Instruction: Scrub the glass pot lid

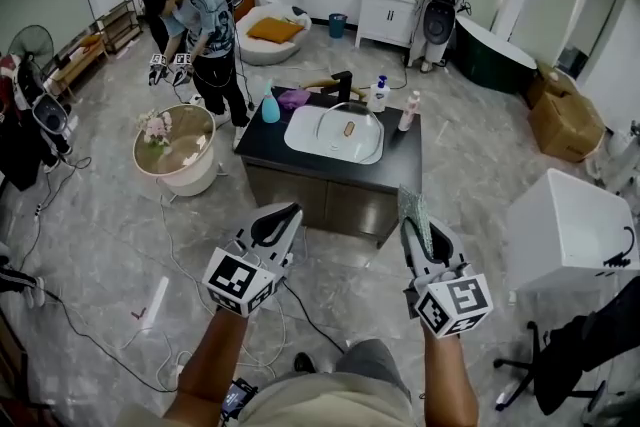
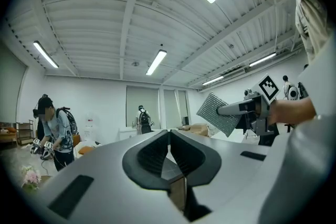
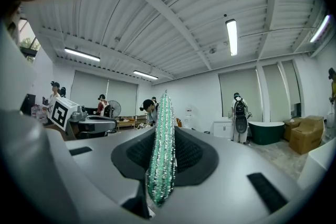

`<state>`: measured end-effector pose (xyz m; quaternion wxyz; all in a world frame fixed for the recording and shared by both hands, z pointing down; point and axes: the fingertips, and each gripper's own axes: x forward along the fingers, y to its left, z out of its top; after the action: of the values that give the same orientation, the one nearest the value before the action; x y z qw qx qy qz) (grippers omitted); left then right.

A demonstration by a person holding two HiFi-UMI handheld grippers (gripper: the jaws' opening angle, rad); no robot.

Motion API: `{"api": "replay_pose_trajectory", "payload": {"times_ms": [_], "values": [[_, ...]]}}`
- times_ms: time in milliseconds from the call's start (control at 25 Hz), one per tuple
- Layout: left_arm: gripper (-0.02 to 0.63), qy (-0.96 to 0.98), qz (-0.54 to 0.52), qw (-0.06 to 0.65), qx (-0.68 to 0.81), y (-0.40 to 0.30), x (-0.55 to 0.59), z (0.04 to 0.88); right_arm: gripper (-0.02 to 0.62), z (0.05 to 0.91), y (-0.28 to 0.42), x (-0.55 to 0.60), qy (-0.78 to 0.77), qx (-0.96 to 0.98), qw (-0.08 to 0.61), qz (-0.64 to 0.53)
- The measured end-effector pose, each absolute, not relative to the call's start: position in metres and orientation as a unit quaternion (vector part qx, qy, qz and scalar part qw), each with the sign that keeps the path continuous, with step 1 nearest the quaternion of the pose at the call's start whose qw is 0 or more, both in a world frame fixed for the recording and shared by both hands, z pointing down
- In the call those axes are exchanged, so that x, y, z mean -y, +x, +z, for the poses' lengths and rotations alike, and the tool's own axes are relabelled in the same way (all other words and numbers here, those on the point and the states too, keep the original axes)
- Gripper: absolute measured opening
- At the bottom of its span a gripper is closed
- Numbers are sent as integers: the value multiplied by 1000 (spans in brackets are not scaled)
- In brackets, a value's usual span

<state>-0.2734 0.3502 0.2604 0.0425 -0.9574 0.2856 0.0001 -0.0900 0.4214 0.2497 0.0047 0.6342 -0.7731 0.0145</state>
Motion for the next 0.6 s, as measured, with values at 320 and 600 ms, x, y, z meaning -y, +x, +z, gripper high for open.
{"api": "replay_pose_trajectory", "payload": {"times_ms": [320, 600], "values": [[29, -955, -18, 37, -294, -251, -309, 273, 84, 254, -55, -371, 632, 775, -3, 20], [29, -940, -33, 36, -337, -203, -236, 285, 83, 266, 5, -287, 603, 797, -20, 23]]}}
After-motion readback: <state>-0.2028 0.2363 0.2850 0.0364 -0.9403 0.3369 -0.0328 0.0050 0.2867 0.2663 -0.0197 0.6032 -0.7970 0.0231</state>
